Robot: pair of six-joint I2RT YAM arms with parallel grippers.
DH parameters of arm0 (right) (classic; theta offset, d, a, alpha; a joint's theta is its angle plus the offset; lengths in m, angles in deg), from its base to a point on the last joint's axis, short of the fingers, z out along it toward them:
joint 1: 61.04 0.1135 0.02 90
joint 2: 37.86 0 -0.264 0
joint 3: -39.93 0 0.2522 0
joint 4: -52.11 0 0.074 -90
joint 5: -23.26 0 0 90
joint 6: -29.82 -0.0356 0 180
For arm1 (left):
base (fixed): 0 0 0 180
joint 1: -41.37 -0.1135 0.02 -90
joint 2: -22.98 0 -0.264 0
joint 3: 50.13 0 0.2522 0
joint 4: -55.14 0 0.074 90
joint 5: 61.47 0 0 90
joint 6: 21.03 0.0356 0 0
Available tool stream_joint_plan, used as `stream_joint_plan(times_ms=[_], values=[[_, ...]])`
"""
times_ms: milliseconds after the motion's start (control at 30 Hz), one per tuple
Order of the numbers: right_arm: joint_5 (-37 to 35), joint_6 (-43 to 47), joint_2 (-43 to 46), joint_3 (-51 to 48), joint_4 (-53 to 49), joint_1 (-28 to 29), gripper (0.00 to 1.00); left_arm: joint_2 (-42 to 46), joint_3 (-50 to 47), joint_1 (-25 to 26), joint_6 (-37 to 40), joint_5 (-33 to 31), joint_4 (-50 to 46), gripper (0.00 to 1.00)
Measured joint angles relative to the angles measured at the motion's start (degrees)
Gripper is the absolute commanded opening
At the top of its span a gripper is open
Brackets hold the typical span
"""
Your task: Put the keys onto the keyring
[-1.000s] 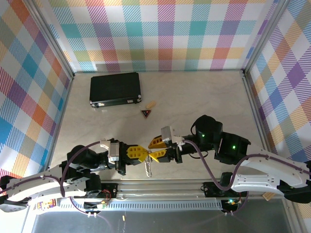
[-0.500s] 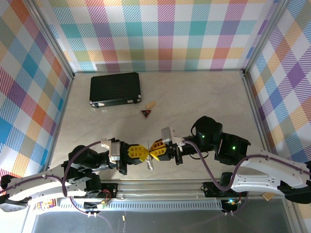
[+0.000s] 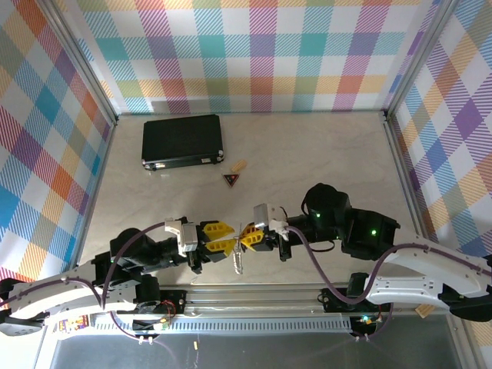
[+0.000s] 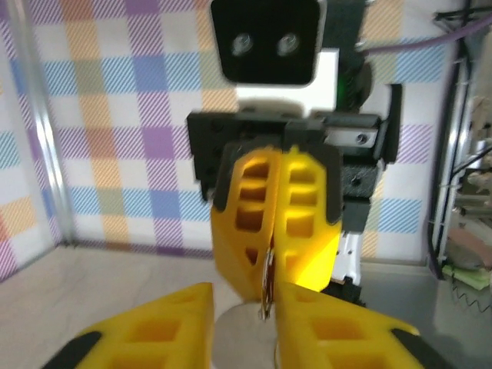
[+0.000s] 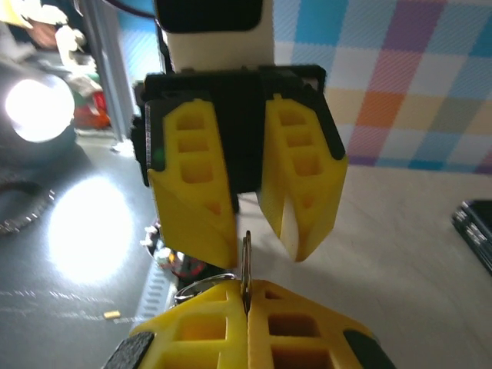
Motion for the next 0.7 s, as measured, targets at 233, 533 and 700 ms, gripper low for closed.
stream_joint_plan(times_ms=[233, 533, 700], values=[[-8.41, 5.31, -6.93, 9.94, -13.27, 0.00, 0.00, -2.05, 6.69, -0.02, 4.55, -6.43, -13.33, 0.32], [-10.99, 7.67, -10.36, 12.70, -21.90, 0.00, 0.00, -6.75, 7.89, -0.02, 6.45, -7.87, -17.53, 0.32], [-9.94, 8.31, -10.38, 13.31, -23.26, 0.00, 0.00, -9.09, 7.89, -0.02, 7.06, -7.85, -17.64, 0.30]])
